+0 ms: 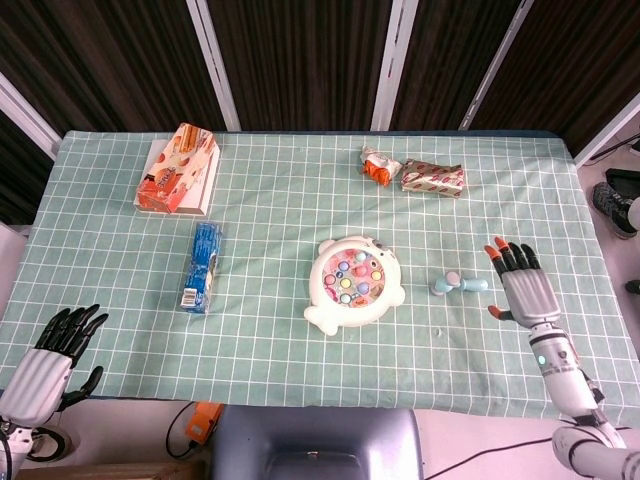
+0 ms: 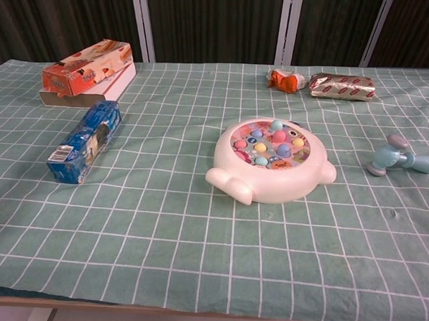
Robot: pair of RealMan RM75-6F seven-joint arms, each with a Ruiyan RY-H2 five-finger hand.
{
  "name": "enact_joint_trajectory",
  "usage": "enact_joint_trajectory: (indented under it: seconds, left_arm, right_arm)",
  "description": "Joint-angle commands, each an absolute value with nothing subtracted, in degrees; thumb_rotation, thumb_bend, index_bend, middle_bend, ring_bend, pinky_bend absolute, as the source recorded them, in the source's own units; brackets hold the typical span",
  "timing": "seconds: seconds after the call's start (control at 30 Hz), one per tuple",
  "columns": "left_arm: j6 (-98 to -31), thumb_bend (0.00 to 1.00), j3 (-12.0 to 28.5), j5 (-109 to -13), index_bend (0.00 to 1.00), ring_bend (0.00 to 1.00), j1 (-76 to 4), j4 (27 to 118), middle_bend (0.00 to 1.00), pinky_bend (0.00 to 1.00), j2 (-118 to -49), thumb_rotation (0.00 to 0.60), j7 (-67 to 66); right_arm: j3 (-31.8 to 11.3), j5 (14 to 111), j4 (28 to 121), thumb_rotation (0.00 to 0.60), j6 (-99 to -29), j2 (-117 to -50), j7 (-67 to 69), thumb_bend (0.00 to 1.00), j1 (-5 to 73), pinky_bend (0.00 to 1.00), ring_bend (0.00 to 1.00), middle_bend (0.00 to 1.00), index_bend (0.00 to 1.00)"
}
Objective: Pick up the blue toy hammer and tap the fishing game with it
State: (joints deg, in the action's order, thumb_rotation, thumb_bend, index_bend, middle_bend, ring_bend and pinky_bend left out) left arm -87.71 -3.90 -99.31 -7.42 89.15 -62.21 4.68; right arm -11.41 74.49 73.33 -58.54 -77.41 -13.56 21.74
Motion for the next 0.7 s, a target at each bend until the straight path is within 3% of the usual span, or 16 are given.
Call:
enact_joint_trajectory:
  seconds: [0.03, 0.2, 0.53, 0.7]
  left_arm:
    - [-87.72, 0.41, -3.90, -99.32, 0.00, 0.00, -7.43, 89.10, 0.00, 0.00, -62.25, 0.600, 4.68]
    - [-87.30, 0.41, -3.98, -99.29, 0.00, 0.00, -7.55, 89.14, 0.00, 0.00, -62.29, 0.600, 4.51]
    - [-87.25, 0.41, -3.99, -99.23, 0.00, 0.00, -7.54, 89.29, 0.00, 0.00, -62.29, 0.600, 4.37]
    - [-87.50, 0.41, -4.05, -99.39, 0.00, 0.00, -7.44, 89.23, 0.00, 0.00, -62.25, 0.600, 4.50]
  right_arm:
    - [-12.22, 73.37, 68.36, 0.600, -54.99, -80.24, -10.71, 0.29, 25.26, 0.06, 0.00, 0.00, 0.32]
    - [-11.23, 74.74, 65.09, 0.600, -55.18, -81.91, -7.36, 0.35, 26.07, 0.06, 0.00, 0.00, 0.45]
    - [-10.23, 74.90, 60.00, 0.600, -54.55, -84.87, -2.20, 0.48, 27.15, 0.08, 0.00, 0.00, 0.57]
    - [-9.64, 75.09, 58.27, 0.600, -53.62, -86.43, -1.29, 0.52, 28.05, 0.08, 0.00, 0.00, 0.57]
